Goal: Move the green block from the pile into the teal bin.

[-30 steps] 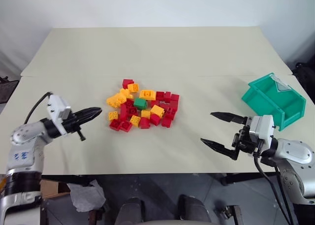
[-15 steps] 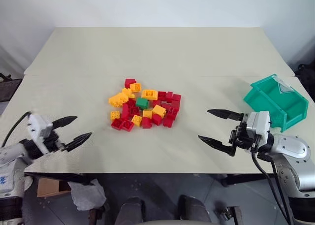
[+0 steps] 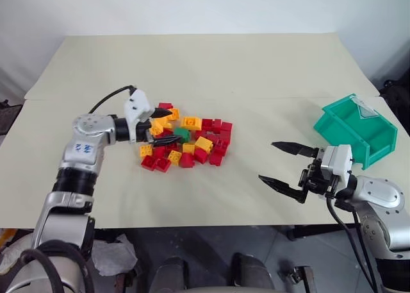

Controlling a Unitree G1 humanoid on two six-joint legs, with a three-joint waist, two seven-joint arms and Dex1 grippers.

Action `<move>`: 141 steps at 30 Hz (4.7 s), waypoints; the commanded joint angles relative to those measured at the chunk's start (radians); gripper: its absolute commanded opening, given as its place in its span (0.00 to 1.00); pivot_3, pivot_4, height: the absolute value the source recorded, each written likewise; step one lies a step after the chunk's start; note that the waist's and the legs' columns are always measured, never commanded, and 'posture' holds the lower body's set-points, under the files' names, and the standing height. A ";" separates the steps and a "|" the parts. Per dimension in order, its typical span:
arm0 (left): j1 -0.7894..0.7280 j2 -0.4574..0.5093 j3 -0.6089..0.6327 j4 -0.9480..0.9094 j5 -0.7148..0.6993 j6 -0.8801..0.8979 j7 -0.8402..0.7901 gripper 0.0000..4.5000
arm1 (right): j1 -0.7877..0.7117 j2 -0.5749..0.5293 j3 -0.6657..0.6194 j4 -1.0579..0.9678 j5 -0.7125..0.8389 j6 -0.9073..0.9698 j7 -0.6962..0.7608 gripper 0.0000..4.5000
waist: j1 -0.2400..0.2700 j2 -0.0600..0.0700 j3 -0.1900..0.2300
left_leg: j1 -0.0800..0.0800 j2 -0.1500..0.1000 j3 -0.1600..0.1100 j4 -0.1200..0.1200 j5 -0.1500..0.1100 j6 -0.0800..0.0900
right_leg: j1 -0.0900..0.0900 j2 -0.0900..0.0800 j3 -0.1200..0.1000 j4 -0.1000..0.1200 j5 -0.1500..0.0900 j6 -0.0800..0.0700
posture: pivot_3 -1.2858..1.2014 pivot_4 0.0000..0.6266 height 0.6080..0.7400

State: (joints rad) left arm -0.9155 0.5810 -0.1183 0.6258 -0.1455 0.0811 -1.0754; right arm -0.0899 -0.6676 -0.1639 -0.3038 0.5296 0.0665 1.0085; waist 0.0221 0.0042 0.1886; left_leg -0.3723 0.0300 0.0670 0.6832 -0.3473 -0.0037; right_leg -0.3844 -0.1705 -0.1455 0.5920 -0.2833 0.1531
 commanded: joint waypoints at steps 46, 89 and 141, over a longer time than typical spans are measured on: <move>-0.403 -0.452 -0.092 0.398 0.190 -0.137 -0.209 0.33 | 0.355 0.001 -0.255 -0.245 0.028 0.020 -0.149 1.00 | 0.019 -0.005 0.001 | -0.006 -0.001 0.001 0.002 0.000 0.000 | -0.006 0.000 0.002 0.002 0.000 0.001 | 0.52 0.24 1.00; 0.395 -0.056 0.359 -0.283 -0.255 -0.204 -0.245 0.99 | 0.086 -0.252 -0.121 -0.075 0.037 0.256 0.026 1.00 | -0.024 -0.004 0.000 | 0.001 0.000 0.007 0.006 -0.001 0.003 | -0.008 0.000 0.013 0.012 0.000 0.000 | 0.52 0.24 1.00; 0.904 -0.048 0.197 -0.973 -0.419 0.057 0.009 1.00 | -0.166 -0.263 0.013 0.114 -0.141 0.355 0.102 0.47 | 0.003 -0.001 -0.002 | -0.003 0.001 0.008 0.015 -0.005 0.004 | -0.007 0.001 0.018 0.009 0.000 -0.001 | 0.52 0.24 1.00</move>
State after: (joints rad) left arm 0.0039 0.5481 0.0864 -0.3386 -0.5514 0.1501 -1.0848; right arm -0.2632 -0.9336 -0.0474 -0.1569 0.3377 0.4377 1.1267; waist 0.0255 0.0031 0.1871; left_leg -0.3747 0.0306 0.0755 0.6985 -0.3523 0.0005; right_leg -0.3909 -0.1699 -0.1268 0.6008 -0.2837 0.1520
